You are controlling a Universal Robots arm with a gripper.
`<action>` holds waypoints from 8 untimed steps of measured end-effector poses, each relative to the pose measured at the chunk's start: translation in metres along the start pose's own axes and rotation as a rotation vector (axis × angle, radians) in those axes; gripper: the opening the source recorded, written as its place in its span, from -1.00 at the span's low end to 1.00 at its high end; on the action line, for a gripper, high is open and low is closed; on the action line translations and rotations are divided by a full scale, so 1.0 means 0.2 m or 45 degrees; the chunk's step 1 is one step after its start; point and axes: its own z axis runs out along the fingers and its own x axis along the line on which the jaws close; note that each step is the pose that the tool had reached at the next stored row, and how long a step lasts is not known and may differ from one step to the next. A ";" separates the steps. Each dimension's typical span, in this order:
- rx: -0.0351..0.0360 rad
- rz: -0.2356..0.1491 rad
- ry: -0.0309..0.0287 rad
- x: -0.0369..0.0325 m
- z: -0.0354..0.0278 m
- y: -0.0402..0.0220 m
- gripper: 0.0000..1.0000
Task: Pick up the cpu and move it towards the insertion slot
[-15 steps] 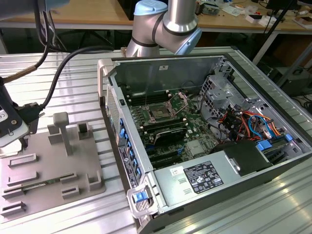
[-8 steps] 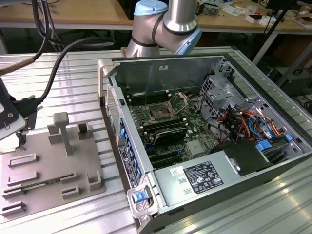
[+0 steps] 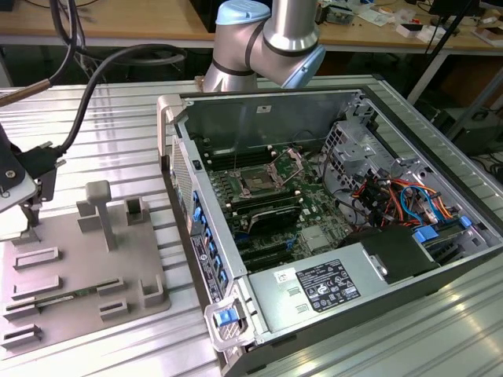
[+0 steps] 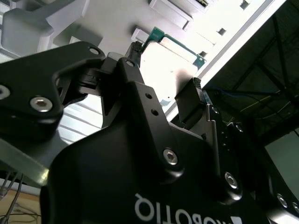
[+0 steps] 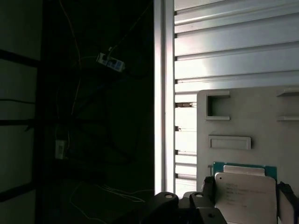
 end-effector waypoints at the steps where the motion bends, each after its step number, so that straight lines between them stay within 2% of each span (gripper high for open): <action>1: 0.0001 0.000 0.0000 0.000 -0.009 0.000 0.09; 8: 0.0002 0.000 0.0000 0.000 -0.054 0.001 0.09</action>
